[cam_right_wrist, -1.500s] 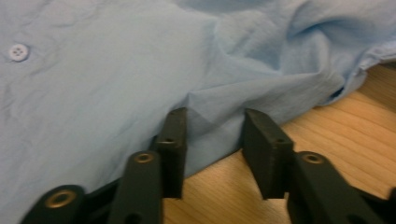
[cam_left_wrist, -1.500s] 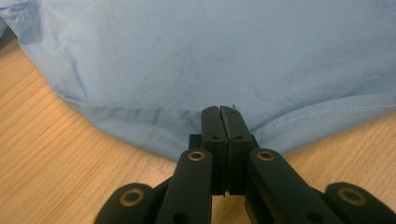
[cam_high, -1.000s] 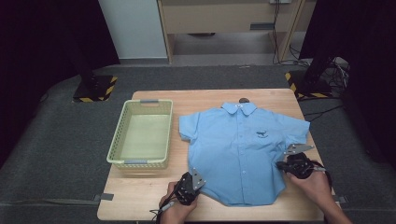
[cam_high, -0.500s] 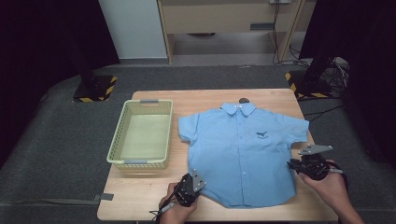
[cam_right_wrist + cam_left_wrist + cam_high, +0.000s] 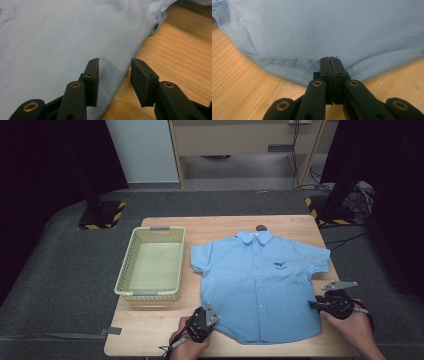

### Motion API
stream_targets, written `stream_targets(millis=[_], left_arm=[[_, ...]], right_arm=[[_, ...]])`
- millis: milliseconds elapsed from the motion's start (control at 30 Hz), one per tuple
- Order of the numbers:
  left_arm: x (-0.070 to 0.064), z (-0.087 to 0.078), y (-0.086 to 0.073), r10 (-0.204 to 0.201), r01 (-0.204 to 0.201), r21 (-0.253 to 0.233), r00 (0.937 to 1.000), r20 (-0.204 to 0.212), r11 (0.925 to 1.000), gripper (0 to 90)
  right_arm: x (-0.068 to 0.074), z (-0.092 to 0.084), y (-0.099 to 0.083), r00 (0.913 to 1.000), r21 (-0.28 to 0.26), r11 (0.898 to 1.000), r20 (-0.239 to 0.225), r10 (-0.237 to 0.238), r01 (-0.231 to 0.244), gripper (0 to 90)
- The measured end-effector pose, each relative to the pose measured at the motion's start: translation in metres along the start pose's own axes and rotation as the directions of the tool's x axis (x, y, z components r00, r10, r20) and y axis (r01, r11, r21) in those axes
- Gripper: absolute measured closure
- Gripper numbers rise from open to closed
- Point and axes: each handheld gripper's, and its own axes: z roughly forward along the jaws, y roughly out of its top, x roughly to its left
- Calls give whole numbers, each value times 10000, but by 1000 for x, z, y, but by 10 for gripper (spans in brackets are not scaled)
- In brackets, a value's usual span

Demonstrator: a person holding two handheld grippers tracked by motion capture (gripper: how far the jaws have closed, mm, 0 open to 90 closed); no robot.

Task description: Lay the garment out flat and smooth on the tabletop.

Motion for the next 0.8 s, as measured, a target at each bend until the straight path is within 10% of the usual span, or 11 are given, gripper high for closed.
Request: stream_targets(millis=[333,800], left_arm=[[0,-13,-3,-685,699,-556,9973,261,9960,867],[7,-34,26,-1483,1562,-1334,9866,677,9787,274]], right_arm=[[0,-4,-9,9998,122,9998,-101,-178,180,823],[-7,-13,-4,9996,-557,9983,-256,129,-143,203]])
